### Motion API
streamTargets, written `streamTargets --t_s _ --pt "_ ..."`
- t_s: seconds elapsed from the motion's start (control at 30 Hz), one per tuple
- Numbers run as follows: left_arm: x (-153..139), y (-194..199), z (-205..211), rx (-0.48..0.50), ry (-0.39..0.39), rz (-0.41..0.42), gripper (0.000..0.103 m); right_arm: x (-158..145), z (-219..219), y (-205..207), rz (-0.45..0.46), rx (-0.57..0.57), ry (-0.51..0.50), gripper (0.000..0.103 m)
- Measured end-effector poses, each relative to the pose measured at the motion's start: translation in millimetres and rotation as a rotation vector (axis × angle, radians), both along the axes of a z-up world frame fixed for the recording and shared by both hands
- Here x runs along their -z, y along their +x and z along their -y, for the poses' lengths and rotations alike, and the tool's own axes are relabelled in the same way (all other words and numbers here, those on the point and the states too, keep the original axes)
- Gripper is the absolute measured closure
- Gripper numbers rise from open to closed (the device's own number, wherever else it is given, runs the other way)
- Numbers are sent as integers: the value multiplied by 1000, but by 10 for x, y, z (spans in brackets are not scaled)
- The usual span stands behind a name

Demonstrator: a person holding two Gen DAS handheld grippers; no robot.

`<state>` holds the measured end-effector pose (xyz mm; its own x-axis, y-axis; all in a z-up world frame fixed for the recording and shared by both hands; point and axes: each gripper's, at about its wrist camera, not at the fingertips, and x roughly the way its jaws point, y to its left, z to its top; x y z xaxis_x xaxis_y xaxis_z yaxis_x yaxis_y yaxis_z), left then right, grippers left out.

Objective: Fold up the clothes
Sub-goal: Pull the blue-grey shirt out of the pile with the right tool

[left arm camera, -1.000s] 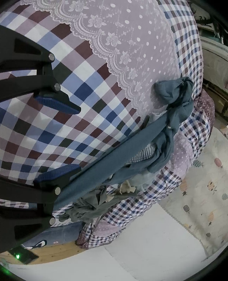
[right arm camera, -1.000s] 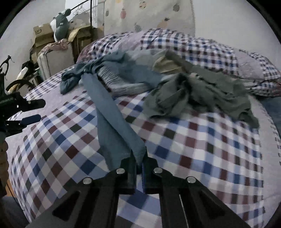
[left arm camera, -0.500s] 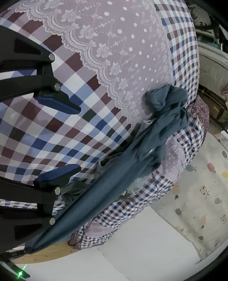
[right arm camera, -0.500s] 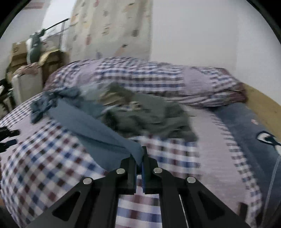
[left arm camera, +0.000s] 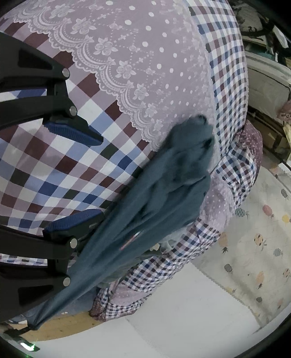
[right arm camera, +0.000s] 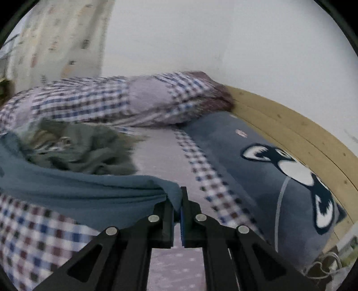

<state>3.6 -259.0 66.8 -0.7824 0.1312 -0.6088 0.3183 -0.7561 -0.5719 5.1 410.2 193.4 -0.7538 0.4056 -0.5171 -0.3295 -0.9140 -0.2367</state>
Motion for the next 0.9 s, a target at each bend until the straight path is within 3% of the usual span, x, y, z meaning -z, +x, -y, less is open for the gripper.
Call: streamTargets --t_s 0.43,0.67,0.8,0.9 --pt "-30 -49 -214 55 -116 -15 41 404 -1347 -618 181 289 37 102" --pt "-3 -160 -480 104 -165 -26 41 683 -1892 -753 262 432 140 102" --pt "51 -231 -666 143 -185 -5 41 942 -1991 -785 302 407 108 100" --pt "62 -241 -725 155 -176 -2 41 1116 -1847 -763 331 369 106 75"
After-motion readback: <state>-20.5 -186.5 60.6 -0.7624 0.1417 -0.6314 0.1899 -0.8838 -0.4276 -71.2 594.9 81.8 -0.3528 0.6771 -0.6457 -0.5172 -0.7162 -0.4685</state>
